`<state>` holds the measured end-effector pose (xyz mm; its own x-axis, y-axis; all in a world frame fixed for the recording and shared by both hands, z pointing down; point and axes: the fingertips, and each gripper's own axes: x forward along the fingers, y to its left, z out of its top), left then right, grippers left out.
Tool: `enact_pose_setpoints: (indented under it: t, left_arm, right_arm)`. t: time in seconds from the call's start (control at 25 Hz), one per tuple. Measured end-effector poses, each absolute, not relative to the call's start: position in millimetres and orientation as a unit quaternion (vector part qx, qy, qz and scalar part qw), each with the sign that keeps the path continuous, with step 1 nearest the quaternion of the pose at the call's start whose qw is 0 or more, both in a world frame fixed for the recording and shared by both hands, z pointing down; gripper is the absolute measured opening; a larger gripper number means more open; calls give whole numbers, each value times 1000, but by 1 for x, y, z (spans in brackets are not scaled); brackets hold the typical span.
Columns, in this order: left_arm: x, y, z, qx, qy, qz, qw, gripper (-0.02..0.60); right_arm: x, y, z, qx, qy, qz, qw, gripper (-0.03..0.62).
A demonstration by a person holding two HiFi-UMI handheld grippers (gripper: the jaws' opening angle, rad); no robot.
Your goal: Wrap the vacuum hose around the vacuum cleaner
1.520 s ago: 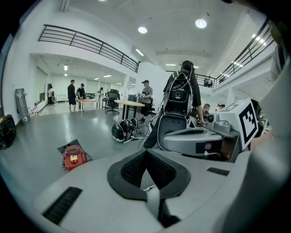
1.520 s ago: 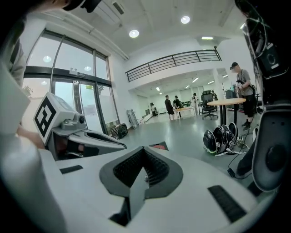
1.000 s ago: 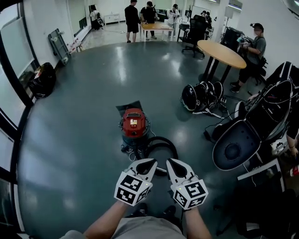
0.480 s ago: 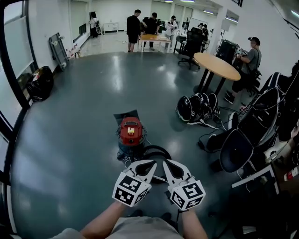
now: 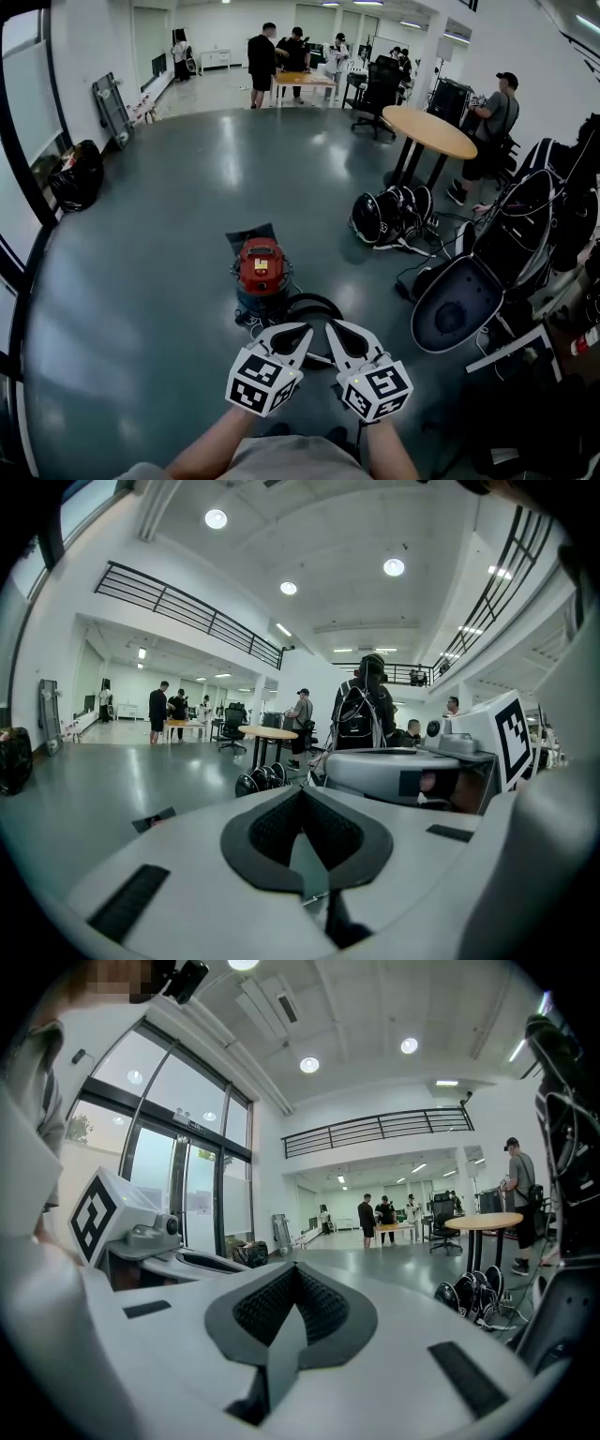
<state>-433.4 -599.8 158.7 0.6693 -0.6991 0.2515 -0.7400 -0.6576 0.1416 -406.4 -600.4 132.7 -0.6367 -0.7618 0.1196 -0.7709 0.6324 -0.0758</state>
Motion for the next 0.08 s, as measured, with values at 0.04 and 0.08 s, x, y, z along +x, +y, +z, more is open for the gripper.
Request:
enact_pose_setpoints:
  t: [0.04,0.08]
  left_arm:
    - [-432,-599,160,906,-397,87,117,6]
    - [-431,-598,161,906,-397,86,117,6]
  right_arm:
    - [-405,-600,133,425,-903,58,37,3]
    - [-404,-599,134,424,-903,57,37,3]
